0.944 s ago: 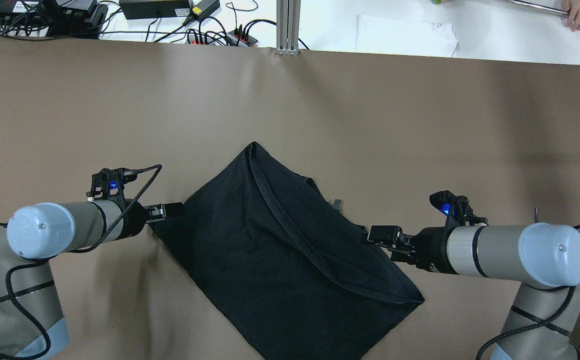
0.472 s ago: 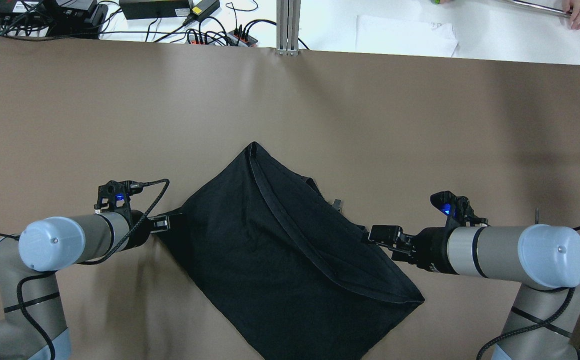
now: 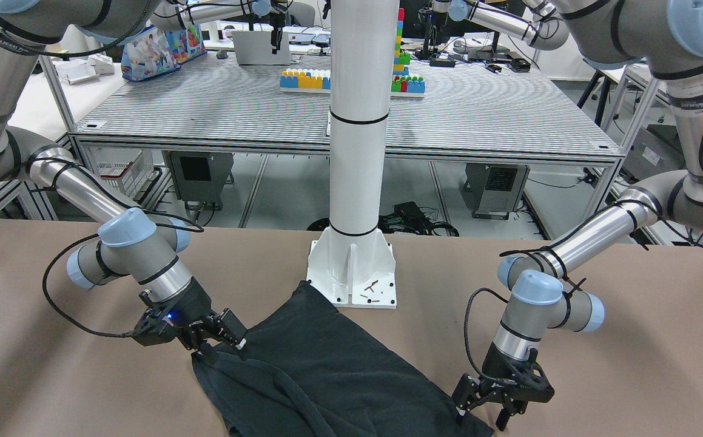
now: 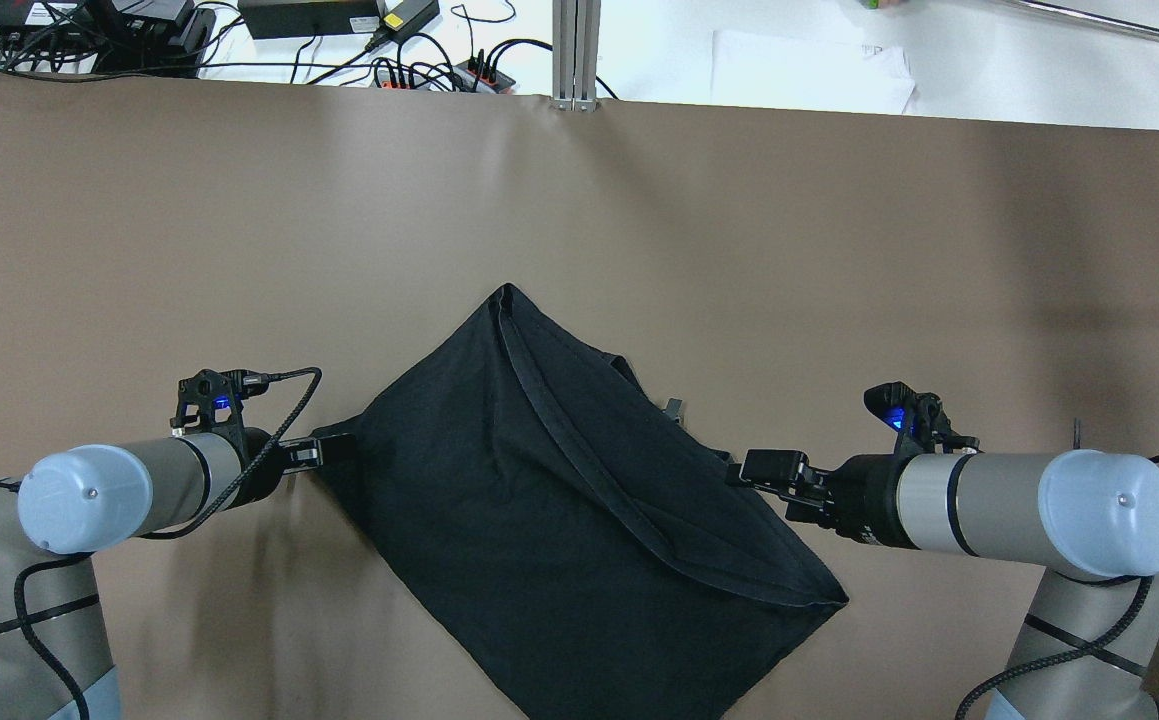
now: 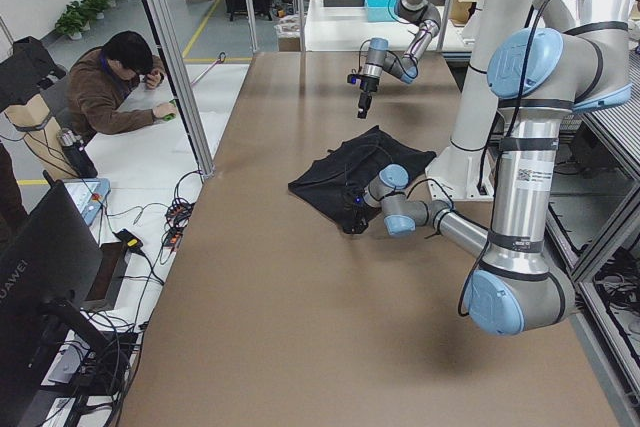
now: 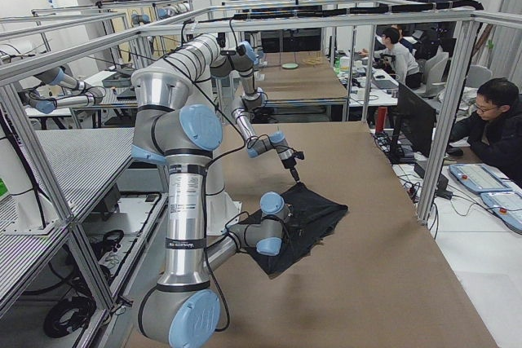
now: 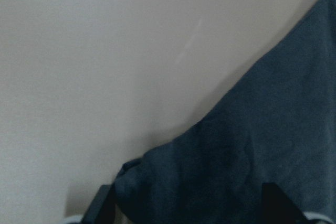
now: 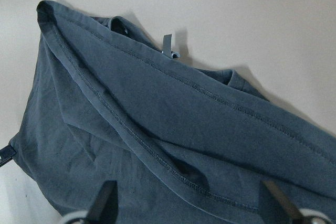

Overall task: Fold clothes
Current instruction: 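Lower the left gripper to the shirt's opposite edge and grasp it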

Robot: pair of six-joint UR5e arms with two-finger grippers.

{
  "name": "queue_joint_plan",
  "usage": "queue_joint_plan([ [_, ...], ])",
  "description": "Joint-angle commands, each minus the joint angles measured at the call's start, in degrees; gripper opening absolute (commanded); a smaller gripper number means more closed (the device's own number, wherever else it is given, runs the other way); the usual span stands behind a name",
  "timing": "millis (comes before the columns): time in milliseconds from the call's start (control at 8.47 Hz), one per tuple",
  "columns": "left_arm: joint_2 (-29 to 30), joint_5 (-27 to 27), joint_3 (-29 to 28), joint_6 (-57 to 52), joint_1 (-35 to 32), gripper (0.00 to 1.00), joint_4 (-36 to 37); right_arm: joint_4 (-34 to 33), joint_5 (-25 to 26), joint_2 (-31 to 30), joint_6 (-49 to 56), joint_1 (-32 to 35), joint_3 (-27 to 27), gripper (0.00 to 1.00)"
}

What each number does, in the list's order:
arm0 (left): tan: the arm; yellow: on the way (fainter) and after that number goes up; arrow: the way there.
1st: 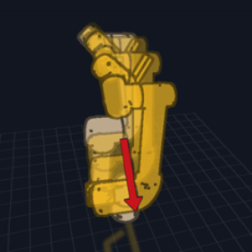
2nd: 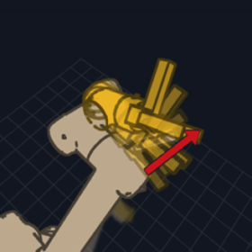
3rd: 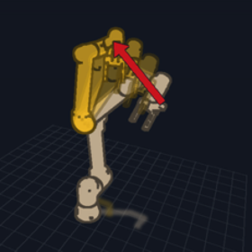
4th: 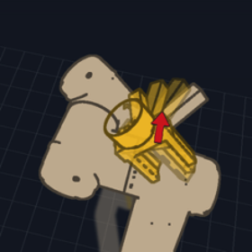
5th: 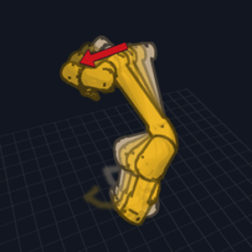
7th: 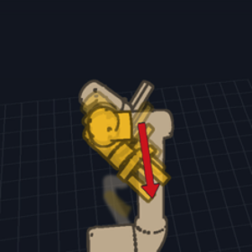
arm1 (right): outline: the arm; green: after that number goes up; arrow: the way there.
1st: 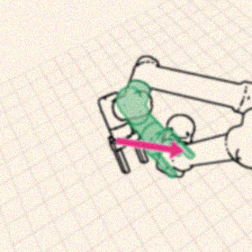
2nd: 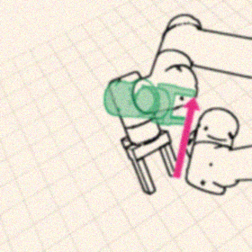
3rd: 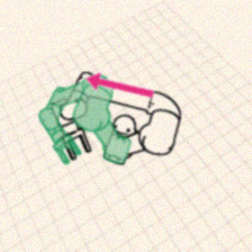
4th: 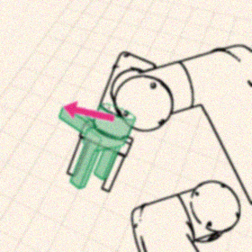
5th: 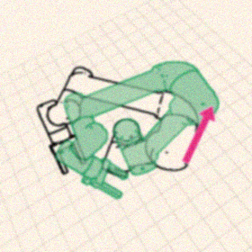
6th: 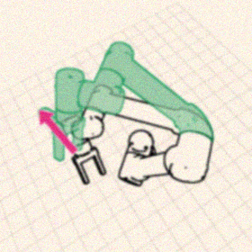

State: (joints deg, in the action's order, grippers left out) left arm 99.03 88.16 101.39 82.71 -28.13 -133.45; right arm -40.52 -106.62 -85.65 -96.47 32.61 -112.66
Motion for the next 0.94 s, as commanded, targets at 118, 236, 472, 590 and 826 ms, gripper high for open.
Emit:
queue_joint_plan([
  [118,-0.1,0.0,-0.1,0.0,0.3,0.99,-0.7,0.0,0.0,0.0,0.0,0.1,0.0,0.94],
  [236,0.2,0.0,-0.3,0.0,0.7,0.98,-0.7,0.0,0.0,0.0,0.0,0.1,0.1,0.94],
  [472,0.8,-0.1,-0.4,0.2,1.2,0.61,-0.7,0.0,0.0,0.0,0.1,0.1,0.1,0.94],
  [590,1.0,-0.1,-0.7,0.2,1.2,0.3,-0.6,0.0,0.0,0.0,0.1,0.1,0.1,0.94],
  [826,1.0,0.1,-0.3,0.2,1.2,0.0,-0.7,0.0,0.0,0.0,0.1,0.1,0.1,0.94],
])
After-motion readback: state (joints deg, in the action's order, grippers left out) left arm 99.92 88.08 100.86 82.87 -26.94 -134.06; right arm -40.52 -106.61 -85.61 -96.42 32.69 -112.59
